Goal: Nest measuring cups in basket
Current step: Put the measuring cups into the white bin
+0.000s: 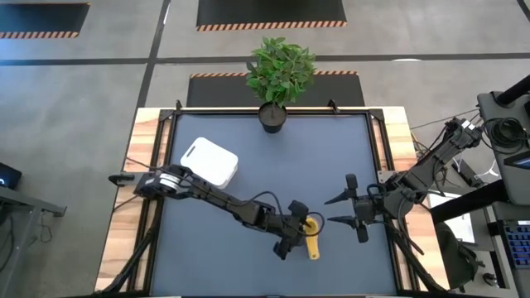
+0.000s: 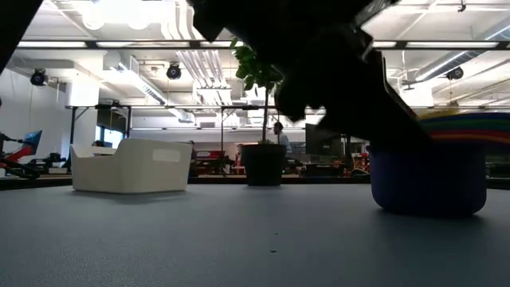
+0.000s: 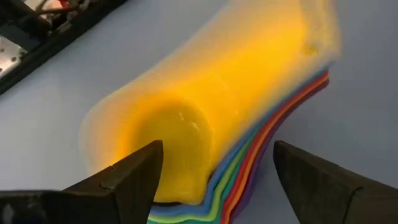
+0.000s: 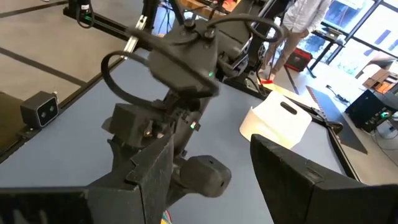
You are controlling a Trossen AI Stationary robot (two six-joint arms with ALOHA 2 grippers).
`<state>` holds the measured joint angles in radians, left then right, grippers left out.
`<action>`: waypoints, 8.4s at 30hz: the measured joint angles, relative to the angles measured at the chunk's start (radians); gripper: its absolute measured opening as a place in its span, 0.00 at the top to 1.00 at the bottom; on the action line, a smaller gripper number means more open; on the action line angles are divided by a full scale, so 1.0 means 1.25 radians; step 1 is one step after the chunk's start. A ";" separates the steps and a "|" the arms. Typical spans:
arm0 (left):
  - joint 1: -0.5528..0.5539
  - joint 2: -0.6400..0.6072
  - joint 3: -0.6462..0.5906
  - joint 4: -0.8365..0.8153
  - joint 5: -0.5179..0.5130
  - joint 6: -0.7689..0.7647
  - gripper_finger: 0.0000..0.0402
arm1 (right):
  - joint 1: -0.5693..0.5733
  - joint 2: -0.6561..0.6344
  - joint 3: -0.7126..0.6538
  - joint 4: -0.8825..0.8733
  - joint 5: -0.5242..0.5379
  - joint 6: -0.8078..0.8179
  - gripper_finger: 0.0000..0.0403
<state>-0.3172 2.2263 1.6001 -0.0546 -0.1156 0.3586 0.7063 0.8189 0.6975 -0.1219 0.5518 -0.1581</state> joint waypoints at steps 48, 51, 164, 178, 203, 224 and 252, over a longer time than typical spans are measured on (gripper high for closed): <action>-0.016 -0.005 0.006 -0.036 -0.031 0.022 0.40 | -0.002 0.001 0.000 -0.011 0.001 0.007 0.50; -0.017 -0.005 0.006 -0.037 -0.038 0.021 0.42 | -0.002 0.001 0.000 -0.011 0.002 0.007 0.50; -0.004 0.039 0.036 -0.032 -0.065 0.304 0.70 | -0.002 0.001 -0.031 -0.059 0.020 0.211 0.50; -0.004 0.040 0.066 -0.081 -0.069 0.285 0.70 | -0.002 0.001 -0.031 -0.059 0.020 0.216 0.50; -0.004 0.002 0.069 -0.120 -0.091 0.229 0.72 | 0.001 0.000 -0.030 -0.069 0.013 0.216 0.50; 0.000 -0.003 0.059 -0.160 -0.076 0.128 0.72 | 0.004 -0.001 -0.029 -0.059 0.013 0.207 0.50; 0.007 0.005 0.000 -0.066 -0.063 0.142 0.43 | 0.004 -0.001 -0.029 -0.059 0.020 0.202 0.50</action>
<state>-0.3088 2.2330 1.6007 -0.1374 -0.1939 0.5358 0.7113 0.8181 0.6609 -0.1955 0.5770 0.0940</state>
